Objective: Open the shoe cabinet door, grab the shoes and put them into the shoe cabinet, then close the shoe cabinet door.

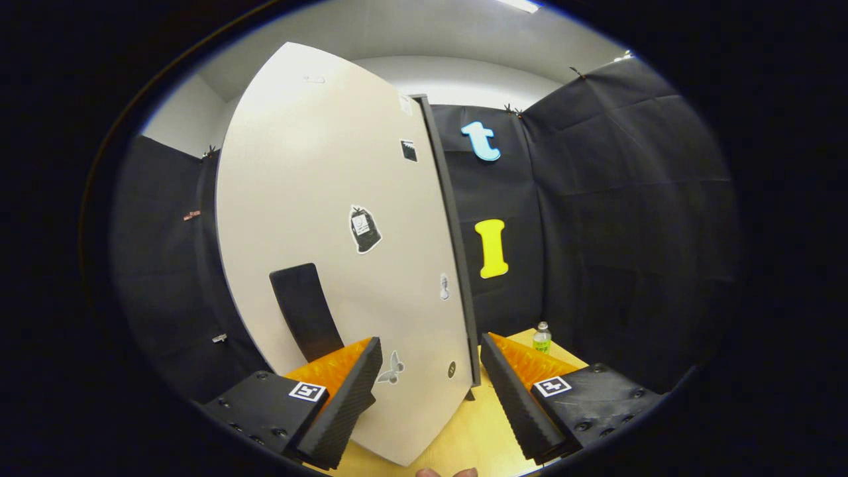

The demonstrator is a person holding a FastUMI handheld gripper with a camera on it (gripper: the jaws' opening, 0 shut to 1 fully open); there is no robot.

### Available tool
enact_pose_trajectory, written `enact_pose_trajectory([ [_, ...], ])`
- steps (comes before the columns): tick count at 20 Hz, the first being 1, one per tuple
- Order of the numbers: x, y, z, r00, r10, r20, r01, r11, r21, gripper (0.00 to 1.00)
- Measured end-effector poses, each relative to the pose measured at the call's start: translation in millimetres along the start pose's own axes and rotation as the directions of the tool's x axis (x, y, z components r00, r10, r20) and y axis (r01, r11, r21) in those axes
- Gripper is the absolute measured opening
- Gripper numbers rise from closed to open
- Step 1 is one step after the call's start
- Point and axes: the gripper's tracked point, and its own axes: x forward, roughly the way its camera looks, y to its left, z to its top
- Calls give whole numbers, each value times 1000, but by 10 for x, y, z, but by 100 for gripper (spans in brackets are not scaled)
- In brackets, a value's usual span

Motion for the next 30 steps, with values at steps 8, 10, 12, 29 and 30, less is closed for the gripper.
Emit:
enact_pose_trajectory([
  [8,189,630,-95,995,102,-18,-102,995,7,98],
  [10,199,616,-72,995,97,-8,-97,995,-19,98],
  [12,200,616,-67,995,98,-7,-98,995,-14,98],
  [29,194,518,-77,993,115,-15,-114,993,4,98],
  [30,194,502,-71,993,114,-13,-114,993,5,98],
])
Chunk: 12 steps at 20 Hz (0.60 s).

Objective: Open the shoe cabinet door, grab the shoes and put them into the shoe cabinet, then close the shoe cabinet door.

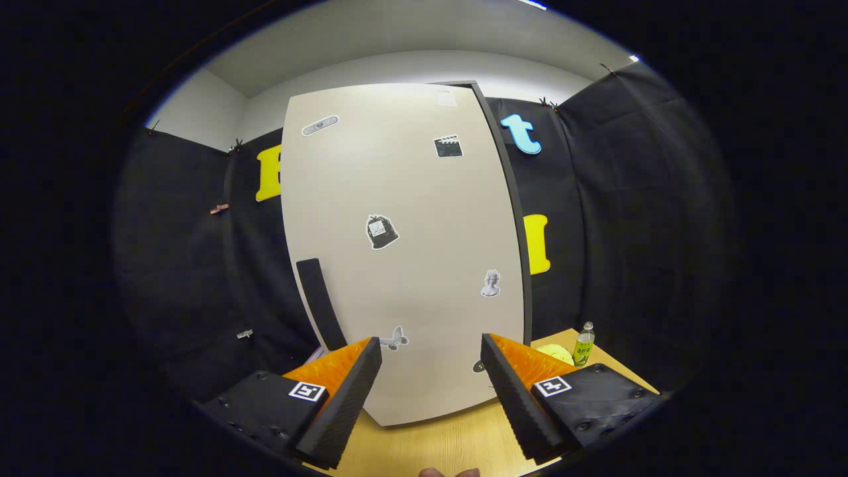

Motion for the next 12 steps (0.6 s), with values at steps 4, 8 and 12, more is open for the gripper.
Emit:
enact_pose_trajectory([
  [4,-6,-32,16,1000,-3,3,3,1000,3,98],
  [8,-9,-45,11,1000,-8,5,8,1000,-6,98],
  [12,-2,-41,-6,1000,-6,-1,6,1000,-5,98],
])
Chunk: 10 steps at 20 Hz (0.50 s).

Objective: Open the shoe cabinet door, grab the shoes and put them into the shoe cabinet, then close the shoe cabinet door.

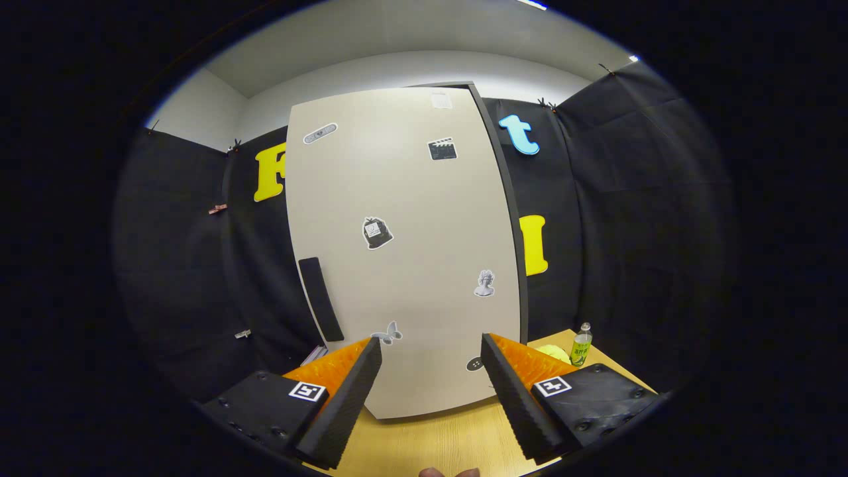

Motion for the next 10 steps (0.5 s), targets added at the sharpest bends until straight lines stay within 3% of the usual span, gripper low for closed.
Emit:
enact_pose_trajectory([
  [10,27,36,-15,1000,4,-3,-4,1000,2,98],
])
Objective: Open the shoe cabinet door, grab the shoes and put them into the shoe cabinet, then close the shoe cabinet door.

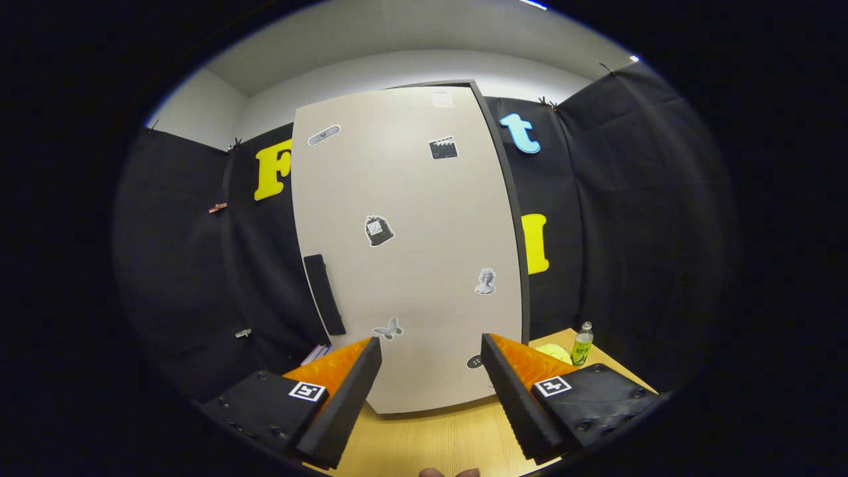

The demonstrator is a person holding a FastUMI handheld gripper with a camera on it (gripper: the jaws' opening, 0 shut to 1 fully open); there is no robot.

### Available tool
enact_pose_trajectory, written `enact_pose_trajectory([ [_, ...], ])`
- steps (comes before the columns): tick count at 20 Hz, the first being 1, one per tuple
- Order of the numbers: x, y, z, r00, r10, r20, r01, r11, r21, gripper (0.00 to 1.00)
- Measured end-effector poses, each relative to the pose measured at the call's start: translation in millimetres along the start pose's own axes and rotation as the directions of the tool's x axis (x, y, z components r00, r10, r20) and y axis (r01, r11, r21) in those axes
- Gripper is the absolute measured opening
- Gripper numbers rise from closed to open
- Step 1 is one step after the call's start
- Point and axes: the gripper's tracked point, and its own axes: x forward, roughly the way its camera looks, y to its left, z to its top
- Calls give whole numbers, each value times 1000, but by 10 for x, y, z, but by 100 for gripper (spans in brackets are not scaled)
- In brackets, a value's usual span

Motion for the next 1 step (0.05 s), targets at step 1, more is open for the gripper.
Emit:
enact_pose_trajectory([
  [1,0,13,-13,1000,2,-2,-2,1000,0,98],
])
